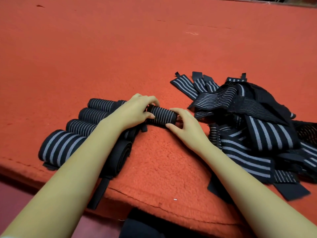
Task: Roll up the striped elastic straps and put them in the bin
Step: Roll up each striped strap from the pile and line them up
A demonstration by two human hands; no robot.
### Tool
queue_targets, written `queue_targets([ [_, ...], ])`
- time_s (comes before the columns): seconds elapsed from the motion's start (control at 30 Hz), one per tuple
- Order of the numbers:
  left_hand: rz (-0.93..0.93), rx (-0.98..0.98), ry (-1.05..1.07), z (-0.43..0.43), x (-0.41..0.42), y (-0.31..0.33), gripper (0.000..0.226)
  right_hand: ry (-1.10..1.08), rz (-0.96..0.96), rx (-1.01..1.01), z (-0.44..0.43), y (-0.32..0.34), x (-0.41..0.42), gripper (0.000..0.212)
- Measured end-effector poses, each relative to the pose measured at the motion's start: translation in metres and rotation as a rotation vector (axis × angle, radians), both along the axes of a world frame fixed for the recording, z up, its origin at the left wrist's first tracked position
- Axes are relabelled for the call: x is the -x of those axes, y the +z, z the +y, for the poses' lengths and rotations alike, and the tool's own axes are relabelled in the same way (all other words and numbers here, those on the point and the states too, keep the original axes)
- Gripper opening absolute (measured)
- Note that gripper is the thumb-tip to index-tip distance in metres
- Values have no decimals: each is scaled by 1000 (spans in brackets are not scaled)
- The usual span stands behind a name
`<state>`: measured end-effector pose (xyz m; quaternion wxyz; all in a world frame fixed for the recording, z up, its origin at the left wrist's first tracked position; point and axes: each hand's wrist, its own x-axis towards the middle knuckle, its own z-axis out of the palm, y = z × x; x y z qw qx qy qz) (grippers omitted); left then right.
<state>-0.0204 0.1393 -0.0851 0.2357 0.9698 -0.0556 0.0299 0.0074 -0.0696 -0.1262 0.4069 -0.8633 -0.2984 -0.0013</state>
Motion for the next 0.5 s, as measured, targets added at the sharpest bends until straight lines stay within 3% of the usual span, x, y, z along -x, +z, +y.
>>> queue_targets([
  [0.5, -63, -41, 33, 2, 5, 5, 34, 18, -30, 116, 17, 4, -9, 50],
])
